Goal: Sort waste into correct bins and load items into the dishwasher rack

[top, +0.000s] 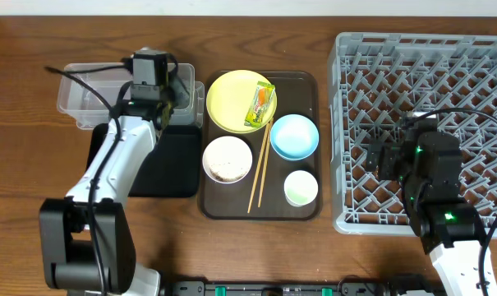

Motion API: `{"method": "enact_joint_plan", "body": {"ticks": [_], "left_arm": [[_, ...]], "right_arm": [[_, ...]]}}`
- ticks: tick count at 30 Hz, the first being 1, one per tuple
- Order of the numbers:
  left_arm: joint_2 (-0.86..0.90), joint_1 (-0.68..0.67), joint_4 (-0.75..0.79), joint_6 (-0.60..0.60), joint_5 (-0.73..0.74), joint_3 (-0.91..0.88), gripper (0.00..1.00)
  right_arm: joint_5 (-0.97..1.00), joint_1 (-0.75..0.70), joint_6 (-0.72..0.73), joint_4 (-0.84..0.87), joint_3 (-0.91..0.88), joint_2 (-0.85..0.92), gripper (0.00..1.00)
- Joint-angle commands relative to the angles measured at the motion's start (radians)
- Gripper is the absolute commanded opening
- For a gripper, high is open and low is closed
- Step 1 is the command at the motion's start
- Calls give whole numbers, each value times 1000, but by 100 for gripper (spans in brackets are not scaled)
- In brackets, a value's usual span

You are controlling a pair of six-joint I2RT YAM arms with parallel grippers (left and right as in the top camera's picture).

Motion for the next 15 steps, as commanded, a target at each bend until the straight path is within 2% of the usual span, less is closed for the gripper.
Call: {"method": "enact_joint_plan", "body": {"ticks": [1, 3, 9, 15], "left_arm": [[31, 6, -1, -92, -46, 3, 24], [32, 5, 15, -81, -45, 3, 42], [-8, -9, 82, 119, 17, 3, 45], [-16, -82, 125, 359, 203, 3, 45]], "right_arm": [[0, 9, -16, 0, 19, 0, 99], [0, 9, -16, 0, 19, 0, 99], [0, 9, -16, 0, 19, 0, 99], [0, 9, -16, 0, 19, 0, 99]]}}
